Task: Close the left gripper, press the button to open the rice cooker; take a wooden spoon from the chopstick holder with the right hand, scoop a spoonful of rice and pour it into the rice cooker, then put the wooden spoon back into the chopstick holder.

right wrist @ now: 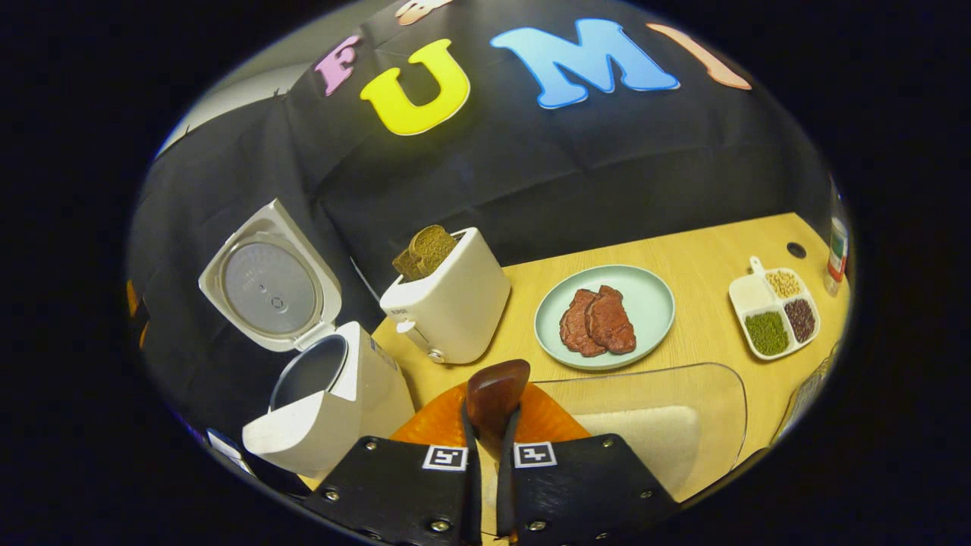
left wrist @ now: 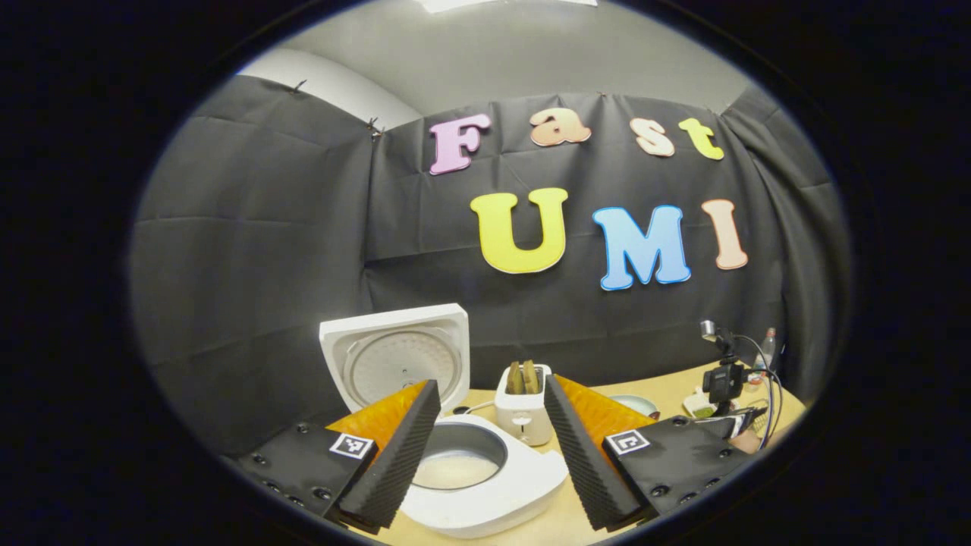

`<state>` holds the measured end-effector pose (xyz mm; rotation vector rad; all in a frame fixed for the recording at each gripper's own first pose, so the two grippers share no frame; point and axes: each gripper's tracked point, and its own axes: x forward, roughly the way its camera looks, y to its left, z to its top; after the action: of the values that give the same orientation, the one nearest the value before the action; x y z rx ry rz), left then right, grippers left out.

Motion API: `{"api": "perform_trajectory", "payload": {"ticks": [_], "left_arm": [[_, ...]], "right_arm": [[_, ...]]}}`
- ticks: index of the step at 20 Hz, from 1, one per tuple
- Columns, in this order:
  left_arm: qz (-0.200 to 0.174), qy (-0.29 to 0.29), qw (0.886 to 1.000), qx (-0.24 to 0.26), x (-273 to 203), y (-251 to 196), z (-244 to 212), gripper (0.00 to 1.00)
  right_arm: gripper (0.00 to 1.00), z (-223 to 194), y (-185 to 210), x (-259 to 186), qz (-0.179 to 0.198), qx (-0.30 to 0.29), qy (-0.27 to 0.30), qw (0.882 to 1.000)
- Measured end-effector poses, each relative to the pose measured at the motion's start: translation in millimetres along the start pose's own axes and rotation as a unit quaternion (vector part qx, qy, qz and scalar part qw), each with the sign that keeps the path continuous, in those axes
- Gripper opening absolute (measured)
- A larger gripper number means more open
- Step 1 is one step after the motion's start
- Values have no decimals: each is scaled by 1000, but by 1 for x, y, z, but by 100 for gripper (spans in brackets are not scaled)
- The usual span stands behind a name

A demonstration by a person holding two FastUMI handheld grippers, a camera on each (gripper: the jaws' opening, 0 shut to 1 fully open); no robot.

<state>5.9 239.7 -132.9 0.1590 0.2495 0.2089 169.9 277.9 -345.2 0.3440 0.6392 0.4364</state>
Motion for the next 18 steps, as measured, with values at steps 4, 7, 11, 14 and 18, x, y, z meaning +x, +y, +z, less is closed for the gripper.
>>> {"api": "perform_trajectory", "payload": {"ticks": [4,7,11,14,18], "left_arm": [[1,-1,1000,3,-4,-1,3,99],[-5,-4,1000,6,-6,-9,8,99],[-15,-10,1000,6,-8,-22,16,96],[-20,-16,1000,8,-9,-29,22,99],[-31,-20,999,-5,-11,-36,23,99]], "right_arm": [[8,23,-27,-18,9,96,-34,995],[8,35,-43,-28,26,183,-50,982],[8,57,-62,-49,47,271,-83,958],[8,83,-66,-73,71,316,-112,940],[8,116,-50,-101,105,340,-139,924]]}}
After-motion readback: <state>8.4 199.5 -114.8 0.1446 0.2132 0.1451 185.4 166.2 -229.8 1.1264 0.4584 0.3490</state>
